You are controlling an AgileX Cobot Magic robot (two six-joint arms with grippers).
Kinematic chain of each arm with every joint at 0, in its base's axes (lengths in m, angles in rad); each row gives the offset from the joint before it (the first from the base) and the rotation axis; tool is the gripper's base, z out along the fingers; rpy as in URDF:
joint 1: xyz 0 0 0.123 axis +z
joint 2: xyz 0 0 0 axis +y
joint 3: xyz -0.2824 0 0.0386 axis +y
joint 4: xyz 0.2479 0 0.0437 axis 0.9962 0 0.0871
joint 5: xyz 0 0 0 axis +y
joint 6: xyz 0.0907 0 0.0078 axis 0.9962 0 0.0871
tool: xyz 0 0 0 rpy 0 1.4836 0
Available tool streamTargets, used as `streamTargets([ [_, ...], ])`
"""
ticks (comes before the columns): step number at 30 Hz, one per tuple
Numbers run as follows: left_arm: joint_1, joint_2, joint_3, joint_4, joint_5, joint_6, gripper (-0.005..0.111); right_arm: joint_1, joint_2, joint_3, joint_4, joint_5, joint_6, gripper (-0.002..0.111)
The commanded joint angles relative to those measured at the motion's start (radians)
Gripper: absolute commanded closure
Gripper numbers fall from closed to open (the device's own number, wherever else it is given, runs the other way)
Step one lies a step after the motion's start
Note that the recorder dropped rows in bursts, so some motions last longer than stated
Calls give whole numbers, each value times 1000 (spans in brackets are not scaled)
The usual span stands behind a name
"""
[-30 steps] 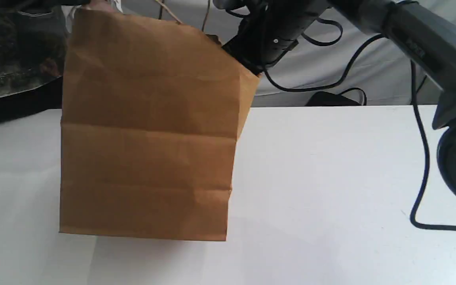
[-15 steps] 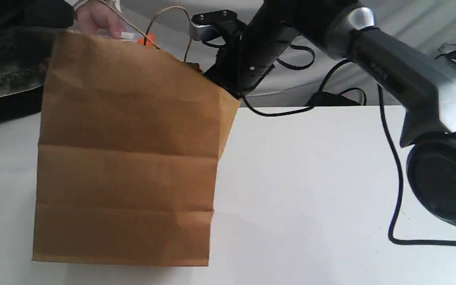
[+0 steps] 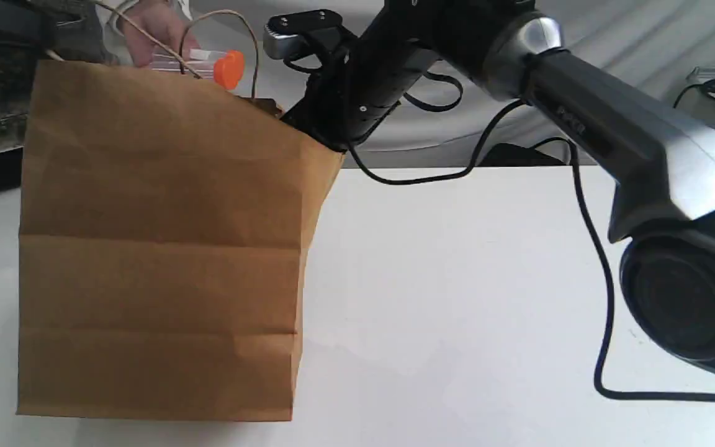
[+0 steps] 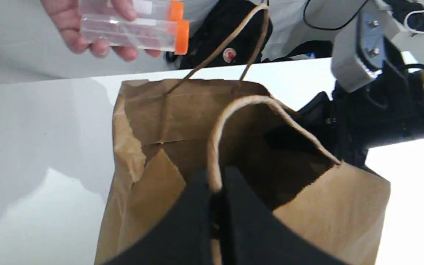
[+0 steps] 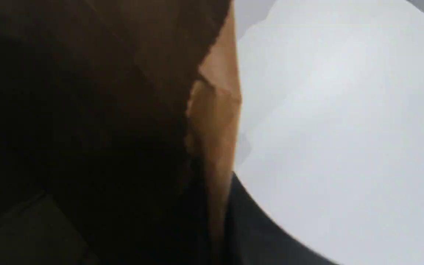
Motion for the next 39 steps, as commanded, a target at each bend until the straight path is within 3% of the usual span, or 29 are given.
streamTargets([
  [1, 10, -9, -12, -96, -17, 81, 107, -6, 4, 4, -43, -1, -22, 108],
  [24, 10, -9, -12, -122, -49, 119, 107, -6, 35, 4, -56, 29, -20, 108],
  [30, 10, -9, 11, -142, -45, 182, 107, -6, 12, 4, -177, -8, -4, 108],
  [39, -92, -17, 190, -312, -150, 425, 107, -14, -107, 4, -205, -11, 69, 108],
])
